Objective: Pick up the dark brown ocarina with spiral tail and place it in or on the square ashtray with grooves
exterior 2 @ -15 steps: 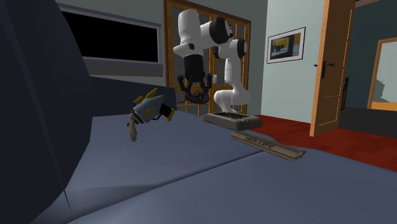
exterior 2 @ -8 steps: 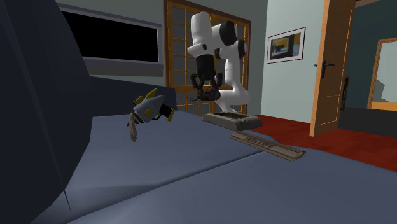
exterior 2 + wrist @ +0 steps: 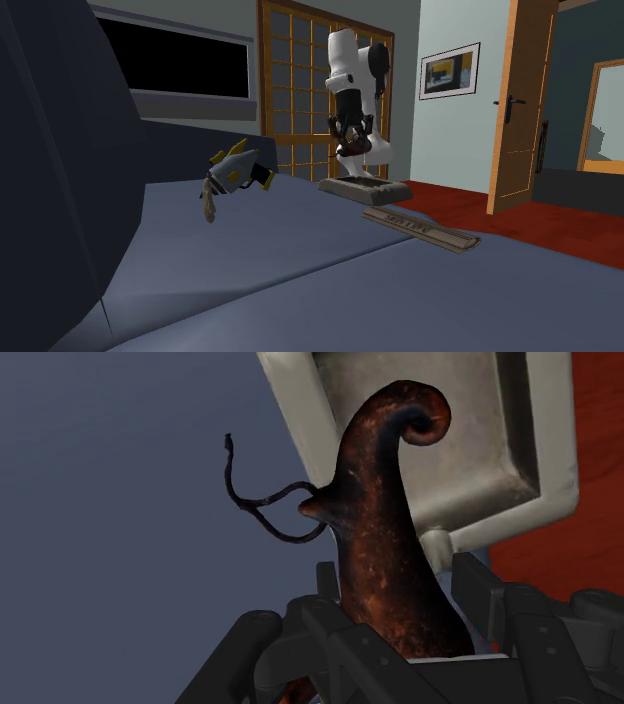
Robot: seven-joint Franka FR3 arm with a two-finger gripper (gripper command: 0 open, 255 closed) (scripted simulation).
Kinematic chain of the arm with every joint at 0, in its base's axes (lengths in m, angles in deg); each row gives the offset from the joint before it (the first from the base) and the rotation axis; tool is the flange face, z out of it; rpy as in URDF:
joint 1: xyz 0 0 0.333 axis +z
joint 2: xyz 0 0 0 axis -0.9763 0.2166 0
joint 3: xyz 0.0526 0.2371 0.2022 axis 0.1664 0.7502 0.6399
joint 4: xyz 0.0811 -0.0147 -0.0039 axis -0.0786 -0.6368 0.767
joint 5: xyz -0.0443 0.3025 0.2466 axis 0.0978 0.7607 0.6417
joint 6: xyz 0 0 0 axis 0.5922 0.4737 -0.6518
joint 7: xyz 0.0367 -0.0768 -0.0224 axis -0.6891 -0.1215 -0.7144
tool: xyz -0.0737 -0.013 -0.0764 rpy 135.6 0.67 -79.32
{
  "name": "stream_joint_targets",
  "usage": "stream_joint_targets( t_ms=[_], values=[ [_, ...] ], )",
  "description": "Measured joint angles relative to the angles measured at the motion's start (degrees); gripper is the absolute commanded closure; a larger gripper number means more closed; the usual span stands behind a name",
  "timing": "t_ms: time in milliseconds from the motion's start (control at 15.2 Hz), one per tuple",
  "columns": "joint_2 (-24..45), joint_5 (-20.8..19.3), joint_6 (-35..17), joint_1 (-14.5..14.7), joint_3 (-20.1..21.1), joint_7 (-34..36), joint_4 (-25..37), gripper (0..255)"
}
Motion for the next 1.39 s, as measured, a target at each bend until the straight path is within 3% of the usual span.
stream_joint_targets(
  t_ms=[462, 1386],
  values=[
    [-12.45, 0.83, 2.1, 0.67, 4.84, 5.57, -9.79, 255],
    [-12.05, 1.17, -8.28, 0.69, 4.74, 4.52, -19.85, 255]
  ],
)
